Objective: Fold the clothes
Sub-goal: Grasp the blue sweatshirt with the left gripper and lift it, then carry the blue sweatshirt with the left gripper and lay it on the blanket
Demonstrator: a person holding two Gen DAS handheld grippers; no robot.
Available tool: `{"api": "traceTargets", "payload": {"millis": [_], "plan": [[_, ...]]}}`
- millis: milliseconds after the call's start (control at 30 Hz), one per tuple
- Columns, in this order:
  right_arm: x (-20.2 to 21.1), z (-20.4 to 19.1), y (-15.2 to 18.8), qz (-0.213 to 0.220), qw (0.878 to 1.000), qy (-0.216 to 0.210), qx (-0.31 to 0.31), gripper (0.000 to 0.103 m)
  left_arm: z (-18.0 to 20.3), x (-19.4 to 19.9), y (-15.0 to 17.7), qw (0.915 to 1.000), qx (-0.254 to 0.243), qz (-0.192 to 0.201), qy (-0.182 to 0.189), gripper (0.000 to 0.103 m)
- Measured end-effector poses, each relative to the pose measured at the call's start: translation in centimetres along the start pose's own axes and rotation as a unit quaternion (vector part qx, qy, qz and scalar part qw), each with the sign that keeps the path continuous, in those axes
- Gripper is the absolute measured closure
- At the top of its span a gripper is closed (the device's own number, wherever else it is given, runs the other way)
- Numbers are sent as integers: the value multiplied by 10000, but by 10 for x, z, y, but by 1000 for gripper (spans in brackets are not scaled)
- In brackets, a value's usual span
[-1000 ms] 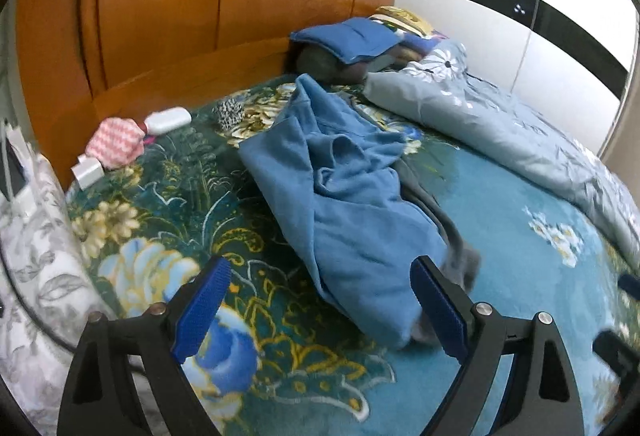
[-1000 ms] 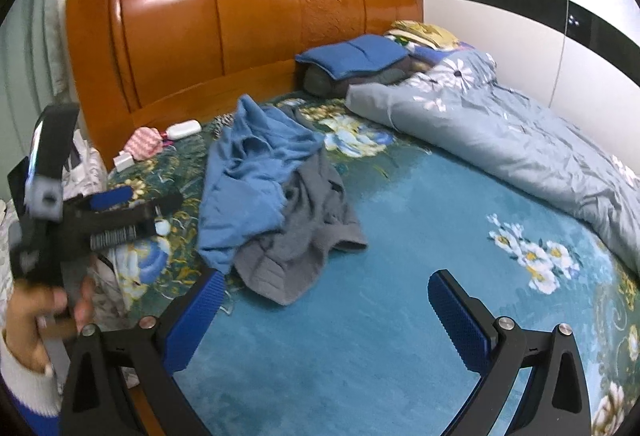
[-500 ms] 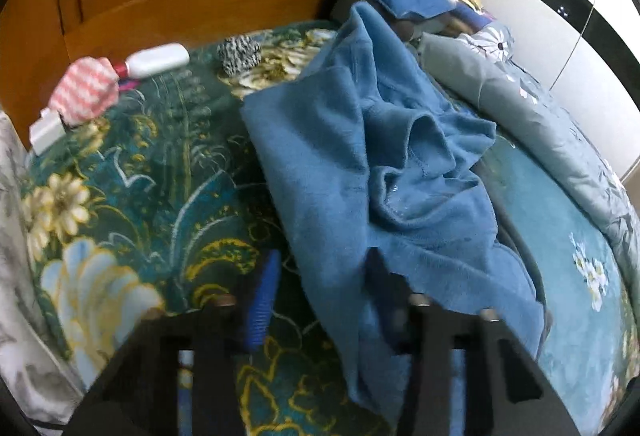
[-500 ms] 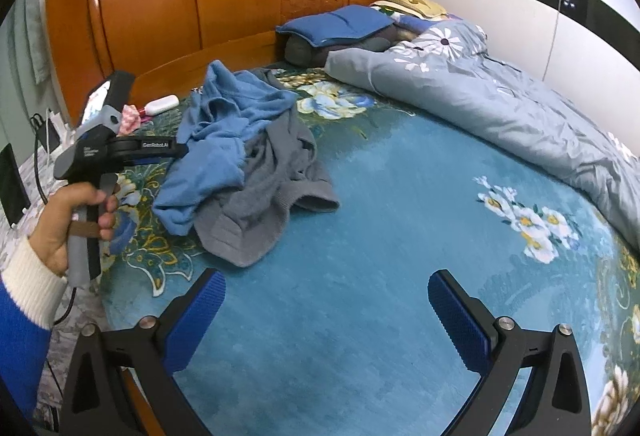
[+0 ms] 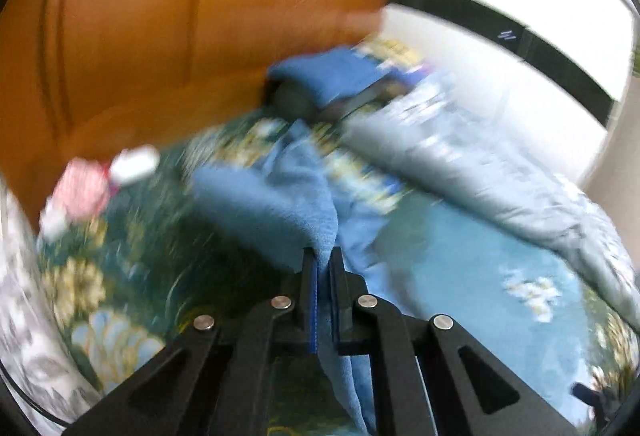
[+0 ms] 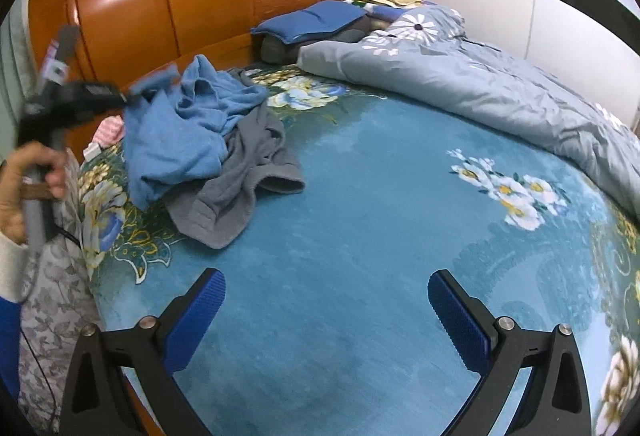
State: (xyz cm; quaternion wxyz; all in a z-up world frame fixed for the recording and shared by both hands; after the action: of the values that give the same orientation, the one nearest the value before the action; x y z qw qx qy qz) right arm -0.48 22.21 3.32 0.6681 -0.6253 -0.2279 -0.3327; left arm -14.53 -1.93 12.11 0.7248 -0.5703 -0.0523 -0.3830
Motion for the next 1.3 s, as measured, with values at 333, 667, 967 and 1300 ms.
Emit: {"api": "traceTargets", "payload": {"millis": [333, 667, 967, 1300], "plan": [[23, 99, 26, 74, 9951, 327, -930, 0, 205, 34, -29, 9728, -1189, 379, 1949, 98], [58, 238, 88, -1, 9738, 1075, -2004, 0, 390, 51, 7, 9105, -1790, 175, 3725, 98], [104, 324, 149, 48, 9493, 1713, -2635, 0, 421, 73, 41, 8979, -2133, 206, 3844, 98], [95, 338, 186, -283, 9455, 1699, -2765, 0, 240, 9, 107, 9714, -1163, -699, 1949, 98]]}}
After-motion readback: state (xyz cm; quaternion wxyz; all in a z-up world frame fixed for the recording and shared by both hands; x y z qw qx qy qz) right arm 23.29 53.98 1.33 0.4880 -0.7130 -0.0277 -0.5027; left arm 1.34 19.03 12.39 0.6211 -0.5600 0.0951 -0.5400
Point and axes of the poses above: each gripper's, at about its wrist camera, not at the fingertips, and x roughly against the way its jaws point, z to its right, y to its underside, the point moved 5 cm from there along -x, roughly the way its jaws point, and after that the axes turned 13 degrees about y, right-handed, at the moved point
